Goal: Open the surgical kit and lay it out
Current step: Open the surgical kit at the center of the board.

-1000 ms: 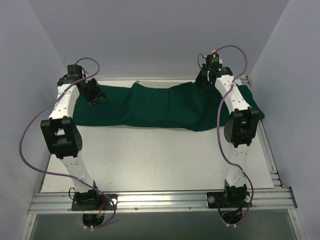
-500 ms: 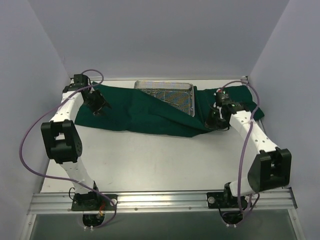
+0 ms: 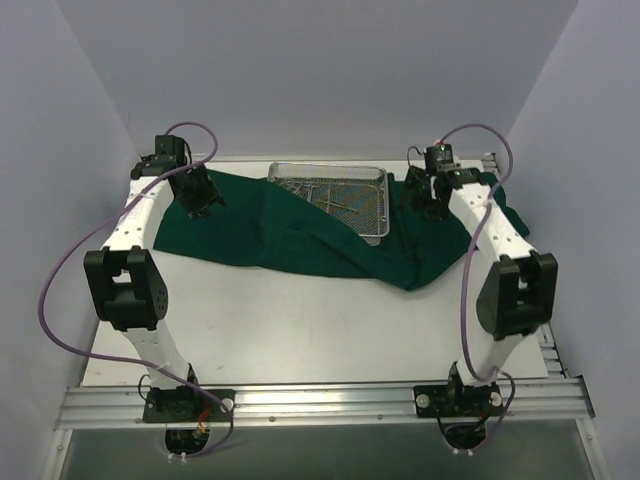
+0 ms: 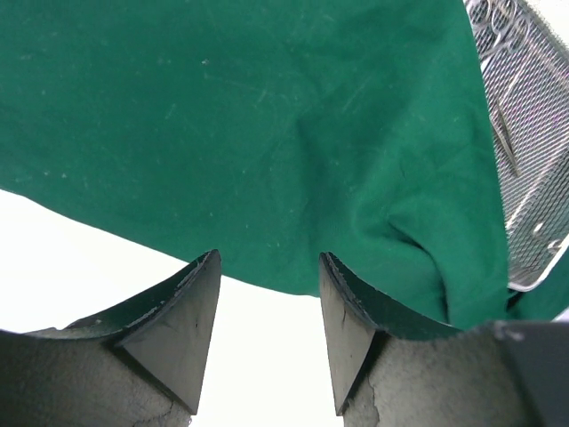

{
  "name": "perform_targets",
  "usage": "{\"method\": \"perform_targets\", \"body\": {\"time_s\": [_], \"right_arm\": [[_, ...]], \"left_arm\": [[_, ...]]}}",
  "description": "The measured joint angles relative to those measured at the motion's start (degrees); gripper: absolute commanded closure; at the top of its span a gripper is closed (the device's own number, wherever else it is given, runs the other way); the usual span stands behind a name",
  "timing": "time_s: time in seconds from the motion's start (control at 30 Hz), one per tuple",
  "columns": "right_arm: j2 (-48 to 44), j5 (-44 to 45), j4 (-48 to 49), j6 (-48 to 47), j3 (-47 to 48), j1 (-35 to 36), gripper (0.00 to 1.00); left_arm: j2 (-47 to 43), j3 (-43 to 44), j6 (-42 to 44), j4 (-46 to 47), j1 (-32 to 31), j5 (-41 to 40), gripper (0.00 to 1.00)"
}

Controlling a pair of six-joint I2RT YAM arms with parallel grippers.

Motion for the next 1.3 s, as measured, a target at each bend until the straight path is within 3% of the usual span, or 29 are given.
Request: {"method": "perform_targets", "body": {"time_s": [0.13, 0.23, 0.37, 0.53, 0.97, 1.3], "right_arm": [[13.20, 6.60, 0.31, -0.04, 14.62, -0.42, 0.49], [20.35, 10.29, -0.52, 0.22, 21.20, -1.18, 0.46], [24.15, 12.41, -2.69, -0.15, 22.08, -3.91, 0.41], [32.48, 16.65, -4.61, -1.33, 31.34, -5.90, 0.42], [42.23, 19.65, -2.25, -4.07, 38.14, -5.51, 0.59], [43.28, 19.80, -1.75, -4.31, 38.27, -6.84, 0.68]], "left_arm": [[0.46, 0.92, 1.95, -0.07, -1.62, -1.46, 0.43], [1.03, 1.64, 3.39, -0.33, -2.21, -1.97, 0.44], [2.49, 3.74, 4.90, -0.76, -2.16, -2.73, 0.43], [4.48, 5.49, 5.81, -0.83, -2.14, -2.89, 0.44], [4.79, 5.49, 5.81, -0.83, -2.19, -2.36, 0.44], [4.79, 4.87, 5.73, -0.72, -2.19, -1.99, 0.44]]}}
